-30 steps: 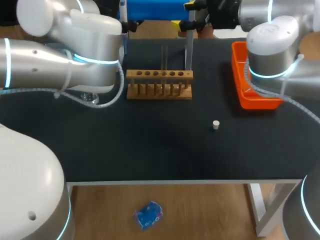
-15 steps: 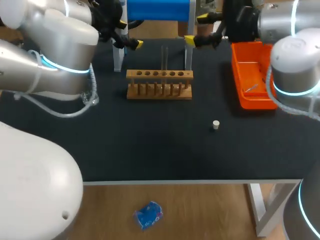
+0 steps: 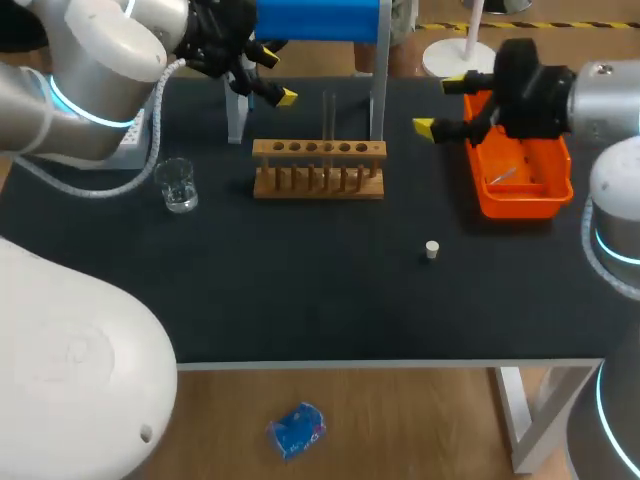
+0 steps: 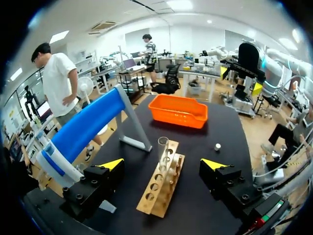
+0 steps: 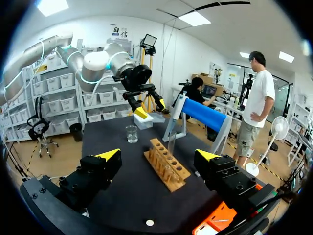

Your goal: Invert the test tube, pick up the pipette, mount the tip to pipette, aspirate from beaker and dispense into the tube, eject the tip, return the pipette, and cap with the stopper.

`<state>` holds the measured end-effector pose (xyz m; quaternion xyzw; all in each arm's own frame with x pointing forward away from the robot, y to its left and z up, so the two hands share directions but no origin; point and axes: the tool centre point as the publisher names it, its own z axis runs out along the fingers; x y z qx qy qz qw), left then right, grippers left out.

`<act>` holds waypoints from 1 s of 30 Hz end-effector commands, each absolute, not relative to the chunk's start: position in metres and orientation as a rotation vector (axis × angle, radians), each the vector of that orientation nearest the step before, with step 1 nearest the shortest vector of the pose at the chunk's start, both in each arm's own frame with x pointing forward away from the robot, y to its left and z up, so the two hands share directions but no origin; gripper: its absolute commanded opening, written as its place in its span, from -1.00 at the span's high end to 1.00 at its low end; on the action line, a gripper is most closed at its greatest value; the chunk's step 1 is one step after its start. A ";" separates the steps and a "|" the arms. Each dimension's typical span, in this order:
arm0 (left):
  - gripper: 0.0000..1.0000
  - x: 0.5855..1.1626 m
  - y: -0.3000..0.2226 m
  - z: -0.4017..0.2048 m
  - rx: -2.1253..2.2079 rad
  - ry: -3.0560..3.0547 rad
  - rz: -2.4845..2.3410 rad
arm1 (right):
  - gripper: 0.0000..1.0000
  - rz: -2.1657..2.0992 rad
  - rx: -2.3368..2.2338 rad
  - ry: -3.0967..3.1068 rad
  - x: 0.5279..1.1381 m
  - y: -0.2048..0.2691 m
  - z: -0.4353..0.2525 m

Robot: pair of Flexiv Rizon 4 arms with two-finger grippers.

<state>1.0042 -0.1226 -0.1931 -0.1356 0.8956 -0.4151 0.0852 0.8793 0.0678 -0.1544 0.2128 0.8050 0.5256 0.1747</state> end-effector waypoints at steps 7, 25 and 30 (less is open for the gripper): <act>-1.00 1.010 -0.123 -0.191 -0.324 2.832 -1.273 | -1.00 1.496 0.597 2.286 0.867 0.049 -0.146; -1.00 1.026 -0.129 -0.204 -0.271 2.734 -1.323 | -1.00 1.553 0.636 2.306 0.845 0.025 -0.183; -1.00 1.026 -0.138 -0.211 -0.227 2.774 -1.330 | -1.00 1.552 0.696 2.304 0.838 0.018 -0.197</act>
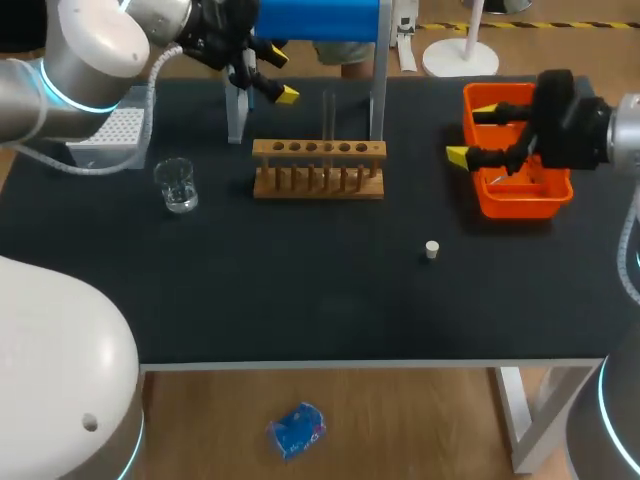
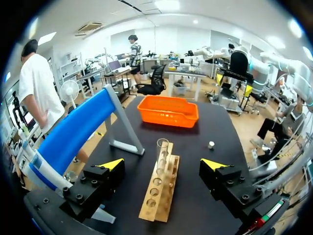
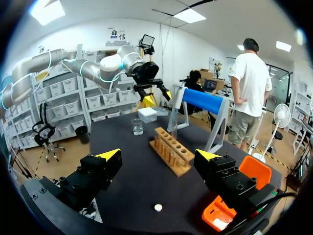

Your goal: Invert the test tube, pick up the pipette, mount the tip to pipette, aspirate from beaker and dispense into the tube, eject the tip, return the pipette, and cap with the stopper.

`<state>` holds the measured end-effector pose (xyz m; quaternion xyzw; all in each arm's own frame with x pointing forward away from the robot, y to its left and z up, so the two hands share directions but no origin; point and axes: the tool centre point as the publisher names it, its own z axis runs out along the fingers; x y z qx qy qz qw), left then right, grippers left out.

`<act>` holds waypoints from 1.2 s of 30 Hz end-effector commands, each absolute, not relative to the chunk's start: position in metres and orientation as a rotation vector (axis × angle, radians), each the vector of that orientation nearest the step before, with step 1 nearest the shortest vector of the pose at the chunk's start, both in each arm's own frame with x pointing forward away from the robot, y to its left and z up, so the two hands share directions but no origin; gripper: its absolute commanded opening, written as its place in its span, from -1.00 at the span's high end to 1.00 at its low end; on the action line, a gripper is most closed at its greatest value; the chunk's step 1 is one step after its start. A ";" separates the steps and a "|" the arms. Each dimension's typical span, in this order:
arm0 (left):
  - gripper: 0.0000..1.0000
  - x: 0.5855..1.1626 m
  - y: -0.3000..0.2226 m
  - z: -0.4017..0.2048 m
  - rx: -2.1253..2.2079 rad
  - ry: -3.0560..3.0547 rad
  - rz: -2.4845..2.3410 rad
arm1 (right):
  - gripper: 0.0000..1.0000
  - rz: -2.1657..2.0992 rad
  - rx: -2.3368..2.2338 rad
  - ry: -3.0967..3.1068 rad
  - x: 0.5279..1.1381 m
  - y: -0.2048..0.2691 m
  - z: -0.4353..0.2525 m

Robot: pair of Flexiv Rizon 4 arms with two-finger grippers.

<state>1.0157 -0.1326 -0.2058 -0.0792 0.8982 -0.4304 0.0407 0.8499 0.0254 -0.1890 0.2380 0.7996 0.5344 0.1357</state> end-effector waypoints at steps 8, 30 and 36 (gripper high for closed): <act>-1.00 1.027 -0.145 -0.221 -0.228 2.790 -1.328 | -1.00 1.558 0.734 2.312 0.822 0.010 -0.219; -1.00 1.035 -0.149 -0.230 -0.275 2.755 -1.297 | -1.00 1.560 0.683 2.375 0.794 0.002 -0.245; -1.00 1.035 -0.149 -0.230 -0.275 2.755 -1.297 | -1.00 1.560 0.683 2.375 0.794 0.002 -0.245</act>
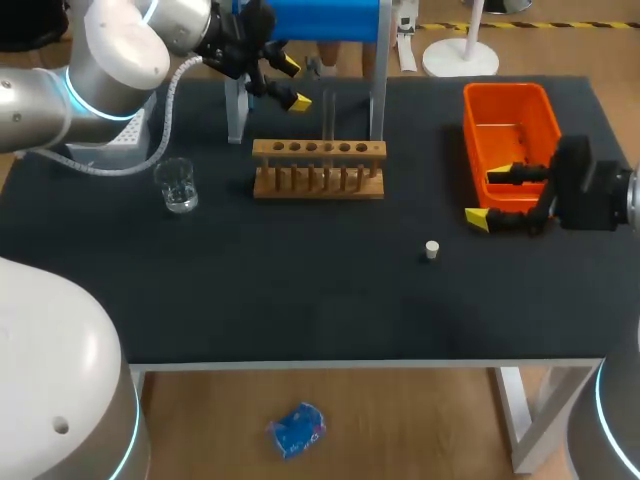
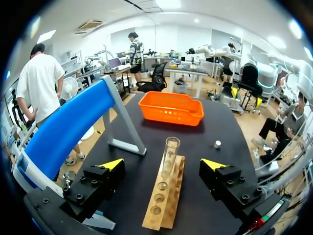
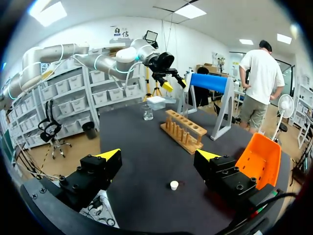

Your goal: Invert the test tube, pick up the pipette, mount the tip to pipette, aspirate from beaker and dispense into the tube, eject the tip, return the pipette, and cap with the stopper.

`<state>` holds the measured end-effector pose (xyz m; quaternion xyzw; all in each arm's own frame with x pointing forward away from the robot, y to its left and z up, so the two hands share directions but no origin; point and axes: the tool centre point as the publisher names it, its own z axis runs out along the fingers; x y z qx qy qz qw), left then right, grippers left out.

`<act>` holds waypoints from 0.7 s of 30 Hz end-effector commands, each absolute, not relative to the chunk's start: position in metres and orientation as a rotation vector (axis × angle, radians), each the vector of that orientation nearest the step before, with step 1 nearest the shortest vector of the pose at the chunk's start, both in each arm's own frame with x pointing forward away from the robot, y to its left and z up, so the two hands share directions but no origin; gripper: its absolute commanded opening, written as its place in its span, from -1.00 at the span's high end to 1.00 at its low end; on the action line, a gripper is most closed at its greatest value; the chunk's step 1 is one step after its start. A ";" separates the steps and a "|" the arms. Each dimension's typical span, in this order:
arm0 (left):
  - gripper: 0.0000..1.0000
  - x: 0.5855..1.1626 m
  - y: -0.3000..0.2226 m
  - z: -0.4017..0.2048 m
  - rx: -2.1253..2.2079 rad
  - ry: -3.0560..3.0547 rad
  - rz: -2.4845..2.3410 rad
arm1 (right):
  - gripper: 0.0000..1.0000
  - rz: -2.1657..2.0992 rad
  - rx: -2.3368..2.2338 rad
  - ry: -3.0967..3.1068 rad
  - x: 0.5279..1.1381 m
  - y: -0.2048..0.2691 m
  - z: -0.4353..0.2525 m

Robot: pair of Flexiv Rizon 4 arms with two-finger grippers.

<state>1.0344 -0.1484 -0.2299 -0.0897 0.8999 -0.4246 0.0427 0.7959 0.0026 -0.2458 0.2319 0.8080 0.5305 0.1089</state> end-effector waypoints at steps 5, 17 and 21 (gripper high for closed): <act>-1.00 1.035 -0.149 -0.230 -0.275 2.755 -1.297 | -1.00 1.522 0.700 2.412 0.799 0.009 -0.257; -1.00 1.035 -0.149 -0.230 -0.275 2.755 -1.297 | -1.00 1.351 0.871 2.356 0.805 0.004 -0.309; -1.00 1.035 -0.149 -0.230 -0.275 2.755 -1.297 | -1.00 1.343 0.911 2.363 0.807 0.007 -0.328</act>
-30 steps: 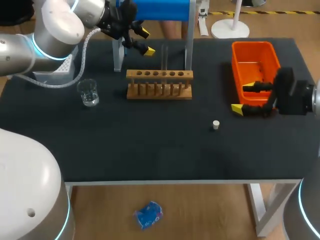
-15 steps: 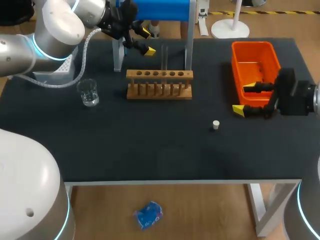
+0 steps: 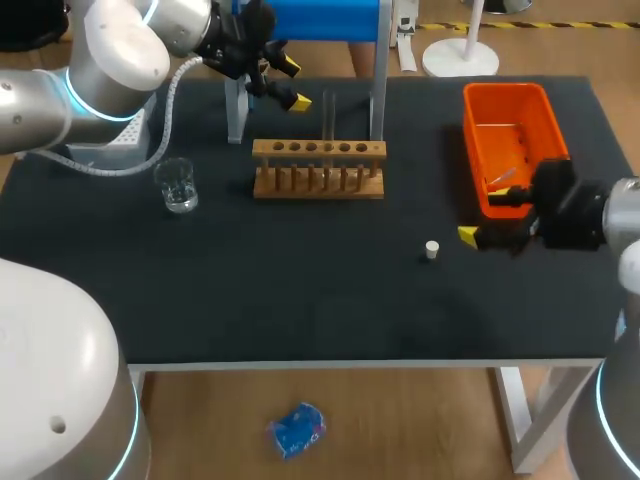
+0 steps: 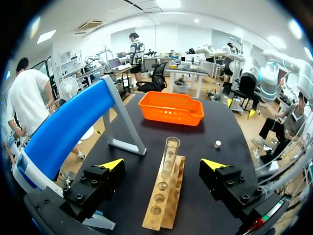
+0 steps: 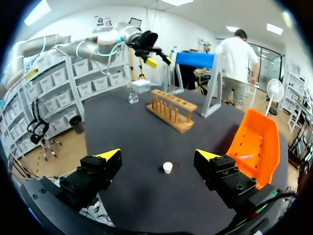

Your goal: Invert the test tube, pick up the pipette, mount the tip to pipette, aspirate from beaker and dispense into the tube, eject the tip, return the pipette, and cap with the stopper.

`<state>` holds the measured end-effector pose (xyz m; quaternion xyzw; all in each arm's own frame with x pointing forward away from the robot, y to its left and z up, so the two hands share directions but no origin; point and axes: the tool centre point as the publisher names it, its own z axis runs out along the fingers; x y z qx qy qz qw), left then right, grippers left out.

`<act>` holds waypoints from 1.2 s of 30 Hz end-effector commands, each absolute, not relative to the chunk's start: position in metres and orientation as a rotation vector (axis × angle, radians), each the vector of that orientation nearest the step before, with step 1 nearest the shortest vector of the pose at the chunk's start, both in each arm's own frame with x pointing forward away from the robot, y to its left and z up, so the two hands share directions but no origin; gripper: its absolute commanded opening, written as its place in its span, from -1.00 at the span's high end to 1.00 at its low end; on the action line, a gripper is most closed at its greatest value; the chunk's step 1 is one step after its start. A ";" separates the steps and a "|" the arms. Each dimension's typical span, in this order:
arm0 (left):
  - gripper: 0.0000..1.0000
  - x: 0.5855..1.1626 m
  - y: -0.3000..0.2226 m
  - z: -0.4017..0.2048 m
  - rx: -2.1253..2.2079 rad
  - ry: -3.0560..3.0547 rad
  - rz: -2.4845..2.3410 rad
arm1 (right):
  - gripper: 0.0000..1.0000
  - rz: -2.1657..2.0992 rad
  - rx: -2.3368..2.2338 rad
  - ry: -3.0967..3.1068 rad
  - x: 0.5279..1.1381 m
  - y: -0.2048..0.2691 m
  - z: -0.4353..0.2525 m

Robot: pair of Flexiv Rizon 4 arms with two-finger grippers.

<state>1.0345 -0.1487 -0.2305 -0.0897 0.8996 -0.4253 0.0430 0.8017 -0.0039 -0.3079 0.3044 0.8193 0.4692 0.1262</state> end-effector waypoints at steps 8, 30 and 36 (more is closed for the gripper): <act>-1.00 1.035 -0.149 -0.230 -0.275 2.755 -1.297 | -1.00 1.305 0.965 2.402 0.809 0.012 -0.361; -1.00 1.035 -0.149 -0.230 -0.275 2.755 -1.297 | -1.00 1.270 1.026 2.402 0.819 0.016 -0.385; -1.00 1.035 -0.149 -0.230 -0.275 2.755 -1.297 | -0.91 1.260 1.036 2.407 0.823 0.020 -0.389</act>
